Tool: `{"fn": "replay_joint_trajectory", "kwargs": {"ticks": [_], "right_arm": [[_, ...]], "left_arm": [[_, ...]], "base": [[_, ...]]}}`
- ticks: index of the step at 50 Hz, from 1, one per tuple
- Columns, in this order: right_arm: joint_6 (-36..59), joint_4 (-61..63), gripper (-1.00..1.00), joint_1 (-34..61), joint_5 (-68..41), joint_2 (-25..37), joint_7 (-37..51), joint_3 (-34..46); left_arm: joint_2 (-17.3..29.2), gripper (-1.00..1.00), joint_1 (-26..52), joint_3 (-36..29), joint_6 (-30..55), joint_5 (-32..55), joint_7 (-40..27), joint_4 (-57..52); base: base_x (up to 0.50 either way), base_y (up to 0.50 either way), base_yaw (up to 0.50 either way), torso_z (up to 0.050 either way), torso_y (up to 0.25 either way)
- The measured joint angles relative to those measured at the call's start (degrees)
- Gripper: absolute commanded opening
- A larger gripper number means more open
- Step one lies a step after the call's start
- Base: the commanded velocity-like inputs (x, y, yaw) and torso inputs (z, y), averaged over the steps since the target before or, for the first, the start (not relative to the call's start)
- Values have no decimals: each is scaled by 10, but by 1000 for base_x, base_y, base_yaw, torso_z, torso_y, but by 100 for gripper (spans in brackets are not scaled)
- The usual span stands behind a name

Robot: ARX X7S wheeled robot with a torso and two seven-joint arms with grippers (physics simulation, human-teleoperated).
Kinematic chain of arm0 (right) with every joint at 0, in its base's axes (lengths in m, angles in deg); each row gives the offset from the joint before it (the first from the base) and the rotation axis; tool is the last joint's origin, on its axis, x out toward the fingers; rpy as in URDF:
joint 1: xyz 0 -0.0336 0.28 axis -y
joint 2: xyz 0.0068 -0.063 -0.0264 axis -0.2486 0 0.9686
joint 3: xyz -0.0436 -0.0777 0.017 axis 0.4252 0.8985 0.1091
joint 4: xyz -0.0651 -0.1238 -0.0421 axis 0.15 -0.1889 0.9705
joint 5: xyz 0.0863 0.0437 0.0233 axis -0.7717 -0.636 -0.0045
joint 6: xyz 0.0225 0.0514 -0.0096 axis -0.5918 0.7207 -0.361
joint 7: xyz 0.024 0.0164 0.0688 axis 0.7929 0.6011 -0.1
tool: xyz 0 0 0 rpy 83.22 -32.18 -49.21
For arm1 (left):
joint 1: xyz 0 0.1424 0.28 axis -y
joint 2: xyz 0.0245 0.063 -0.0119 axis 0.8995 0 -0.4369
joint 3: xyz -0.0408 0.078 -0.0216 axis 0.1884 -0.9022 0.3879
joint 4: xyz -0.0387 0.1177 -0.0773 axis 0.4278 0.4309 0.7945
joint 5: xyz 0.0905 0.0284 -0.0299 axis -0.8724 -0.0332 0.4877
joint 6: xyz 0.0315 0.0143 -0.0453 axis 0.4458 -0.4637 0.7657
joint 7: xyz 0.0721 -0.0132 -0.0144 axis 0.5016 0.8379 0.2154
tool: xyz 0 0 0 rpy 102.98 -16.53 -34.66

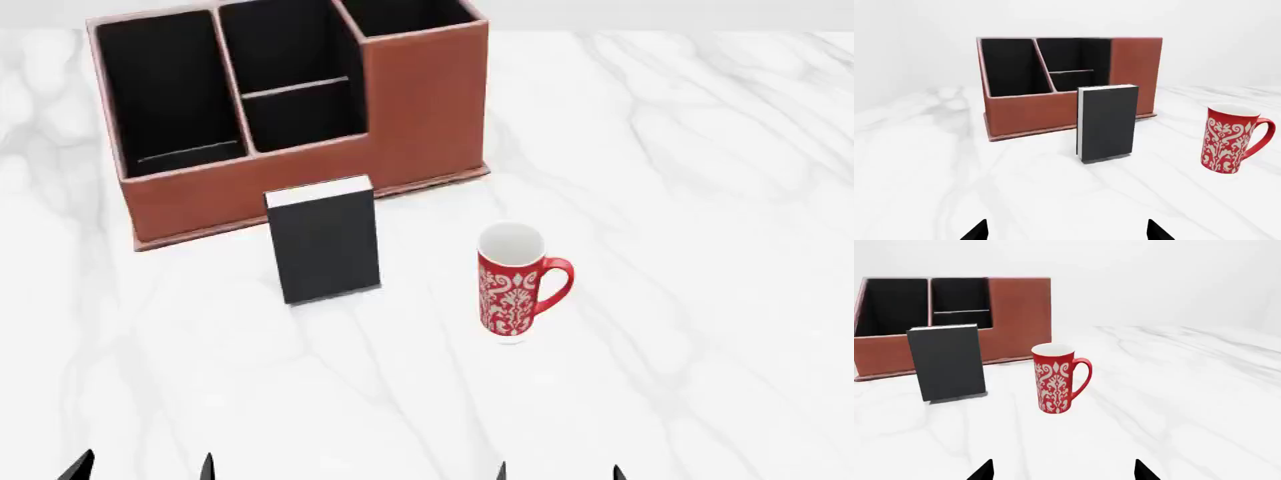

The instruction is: Pick up the book and place it in the front compartment of the caddy.

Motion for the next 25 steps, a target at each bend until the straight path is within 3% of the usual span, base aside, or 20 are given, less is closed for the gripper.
{"fn": "replay_joint_trajectory", "kwargs": {"ticks": [15, 25], "right_arm": [[15, -4, 100, 3, -18, 18, 18, 22], [83, 41, 100, 19, -35, 33, 30, 30]], "left_arm": [[18, 100, 1, -22, 7, 12, -21, -3], [33, 100, 12, -31, 57, 19, -37, -35]], "base": [[0, 0, 0, 0, 0], [0, 0, 0, 0, 0]]}}
